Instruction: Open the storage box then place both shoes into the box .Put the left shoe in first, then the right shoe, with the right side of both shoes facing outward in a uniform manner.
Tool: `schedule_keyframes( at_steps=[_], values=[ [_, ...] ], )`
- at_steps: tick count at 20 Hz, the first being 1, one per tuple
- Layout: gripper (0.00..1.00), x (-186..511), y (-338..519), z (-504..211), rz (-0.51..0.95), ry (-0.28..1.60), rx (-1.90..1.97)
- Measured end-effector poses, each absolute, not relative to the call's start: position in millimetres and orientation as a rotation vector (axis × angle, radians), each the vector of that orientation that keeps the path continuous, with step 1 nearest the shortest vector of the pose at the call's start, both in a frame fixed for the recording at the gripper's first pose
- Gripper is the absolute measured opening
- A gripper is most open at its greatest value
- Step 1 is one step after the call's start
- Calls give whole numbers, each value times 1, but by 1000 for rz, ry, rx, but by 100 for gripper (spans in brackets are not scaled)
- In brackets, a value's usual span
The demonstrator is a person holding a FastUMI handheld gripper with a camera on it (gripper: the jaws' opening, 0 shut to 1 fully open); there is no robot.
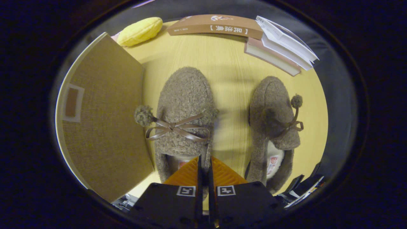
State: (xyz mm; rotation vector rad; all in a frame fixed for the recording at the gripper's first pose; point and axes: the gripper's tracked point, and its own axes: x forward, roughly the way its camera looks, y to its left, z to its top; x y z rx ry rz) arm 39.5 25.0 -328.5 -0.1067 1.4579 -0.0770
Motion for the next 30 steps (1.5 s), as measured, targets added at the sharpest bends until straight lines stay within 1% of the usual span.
schedule_keyframes(
  at_steps=[1, 3, 6, 10, 18, 24, 27, 30],
  values=[
    [13, 40, 25, -330, -72, 1462, -104],
    [13, 39, 24, -329, -40, 1476, -120],
    [4, 39, 23, -328, -40, 1491, -129],
    [4, 37, 25, -316, -56, 1478, -130],
    [3, 27, 17, -242, -189, 1423, -222],
    [4, 18, 16, -165, -287, 1356, -280],
    [4, 25, 34, -122, -294, 1301, -348],
    [4, 38, 71, -92, -255, 1237, -376]
  ],
)
